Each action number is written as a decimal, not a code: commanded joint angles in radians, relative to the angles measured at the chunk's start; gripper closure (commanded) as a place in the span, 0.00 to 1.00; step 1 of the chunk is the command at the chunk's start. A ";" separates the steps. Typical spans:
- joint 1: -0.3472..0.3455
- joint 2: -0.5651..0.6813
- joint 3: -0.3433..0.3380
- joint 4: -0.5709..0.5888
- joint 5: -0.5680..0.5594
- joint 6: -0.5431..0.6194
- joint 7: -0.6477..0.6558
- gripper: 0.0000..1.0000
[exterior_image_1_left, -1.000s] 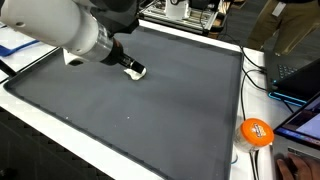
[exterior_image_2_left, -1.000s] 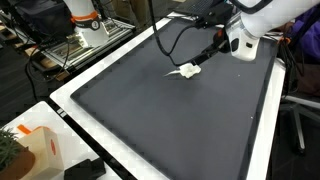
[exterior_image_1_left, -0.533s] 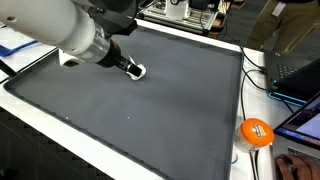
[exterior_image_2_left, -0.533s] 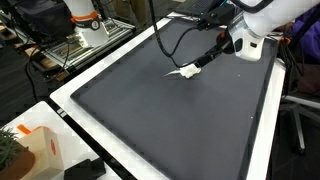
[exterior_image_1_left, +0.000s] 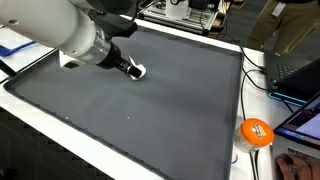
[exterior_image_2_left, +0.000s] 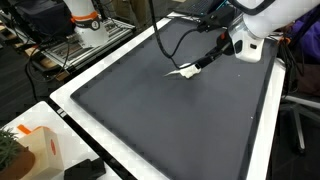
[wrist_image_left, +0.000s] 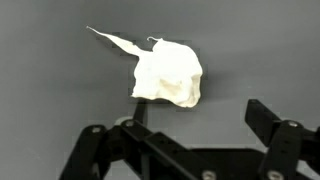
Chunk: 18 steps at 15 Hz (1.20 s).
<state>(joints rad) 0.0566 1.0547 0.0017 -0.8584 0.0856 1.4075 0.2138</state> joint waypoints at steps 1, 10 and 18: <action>-0.007 0.034 0.007 0.042 0.012 0.015 -0.002 0.00; -0.001 0.067 0.004 0.071 0.006 0.011 0.001 0.00; 0.003 0.058 0.003 0.068 0.004 -0.014 0.006 0.00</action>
<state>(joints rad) 0.0599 1.1077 0.0020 -0.8099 0.0856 1.4191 0.2138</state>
